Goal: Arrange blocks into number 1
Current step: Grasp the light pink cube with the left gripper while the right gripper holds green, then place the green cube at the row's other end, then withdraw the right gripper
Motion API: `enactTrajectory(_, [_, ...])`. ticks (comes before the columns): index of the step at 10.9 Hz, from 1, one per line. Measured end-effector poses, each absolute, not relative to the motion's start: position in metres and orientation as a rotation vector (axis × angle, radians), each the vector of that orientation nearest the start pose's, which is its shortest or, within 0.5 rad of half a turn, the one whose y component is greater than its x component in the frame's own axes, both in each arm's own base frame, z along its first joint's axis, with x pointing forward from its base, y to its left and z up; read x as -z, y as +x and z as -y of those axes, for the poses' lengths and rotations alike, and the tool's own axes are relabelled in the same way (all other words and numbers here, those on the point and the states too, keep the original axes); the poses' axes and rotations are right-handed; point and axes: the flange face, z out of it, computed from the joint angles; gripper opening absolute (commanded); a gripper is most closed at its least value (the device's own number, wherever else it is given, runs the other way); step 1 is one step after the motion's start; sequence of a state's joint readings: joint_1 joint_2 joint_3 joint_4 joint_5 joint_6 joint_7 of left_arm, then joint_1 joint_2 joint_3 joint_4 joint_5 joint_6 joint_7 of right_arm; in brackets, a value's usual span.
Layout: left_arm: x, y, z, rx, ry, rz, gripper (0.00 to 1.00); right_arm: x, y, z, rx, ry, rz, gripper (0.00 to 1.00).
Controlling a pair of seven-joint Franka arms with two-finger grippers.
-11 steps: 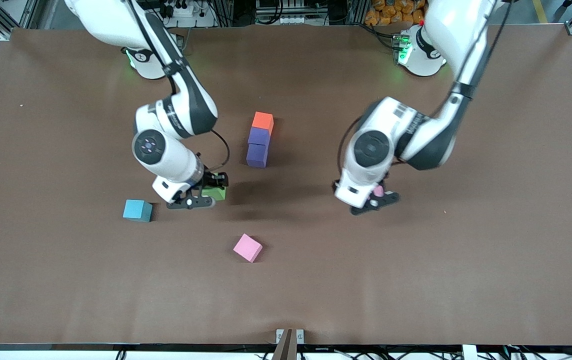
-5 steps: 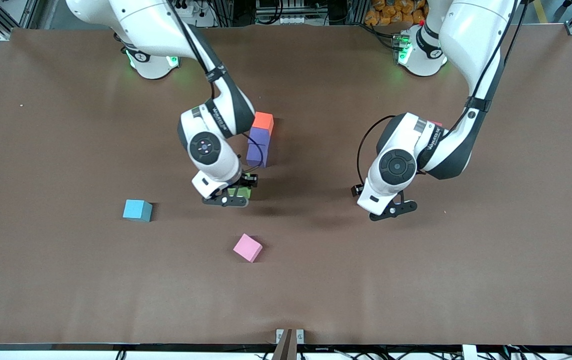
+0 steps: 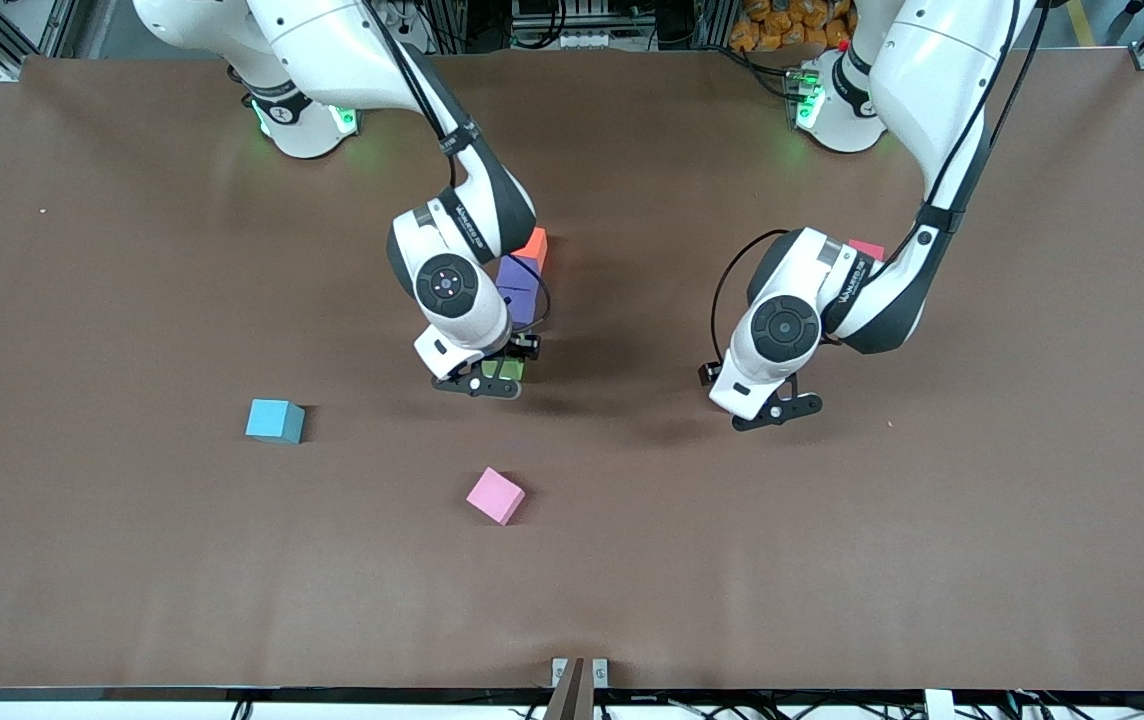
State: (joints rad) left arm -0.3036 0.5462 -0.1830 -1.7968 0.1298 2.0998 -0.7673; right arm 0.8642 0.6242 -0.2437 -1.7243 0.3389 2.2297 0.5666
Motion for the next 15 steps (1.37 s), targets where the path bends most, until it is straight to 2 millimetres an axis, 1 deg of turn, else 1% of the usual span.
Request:
enactTrajectory(1, [-0.227, 0.560, 0.276, -0.288, -2.968, 0.314, 1.00, -0.219, 0.519, -0.407, -0.221, -3.088, -0.197, 0.61])
enactTrajectory(3, [-0.223, 0.564, 0.266, -0.270, -2.985, 0.323, 1.00, -0.216, 0.517, -0.410, -0.227, -3.091, -0.198, 0.61])
enactTrajectory(7, [-0.221, 0.566, 0.267, -0.233, -3.012, 0.336, 1.00, -0.210, 0.513, -0.406, -0.247, -3.100, -0.204, 0.61])
enactTrajectory(8, [-0.220, 0.567, 0.267, -0.221, -3.020, 0.344, 1.00, -0.209, 0.511, -0.407, -0.252, -3.101, -0.200, 0.63])
enactTrajectory(9, [-0.218, 0.567, 0.268, -0.211, -3.028, 0.348, 1.00, -0.208, 0.508, -0.410, -0.256, -3.102, -0.191, 0.70])
enactTrajectory(10, [-0.216, 0.568, 0.268, -0.205, -3.032, 0.349, 1.00, -0.208, 0.505, -0.414, -0.258, -3.102, -0.180, 0.85])
enactTrajectory(11, [-0.214, 0.567, 0.269, -0.193, -3.040, 0.349, 1.00, -0.208, 0.502, -0.417, -0.260, -3.103, -0.172, 0.92])
enactTrajectory(13, [-0.203, 0.561, 0.270, -0.153, -3.069, 0.344, 1.00, -0.207, 0.500, -0.419, -0.259, -3.103, -0.165, 1.00])
enactTrajectory(15, [-0.192, 0.552, 0.270, -0.147, -3.078, 0.337, 1.00, -0.208, 0.501, -0.419, -0.255, -3.102, -0.165, 1.00])
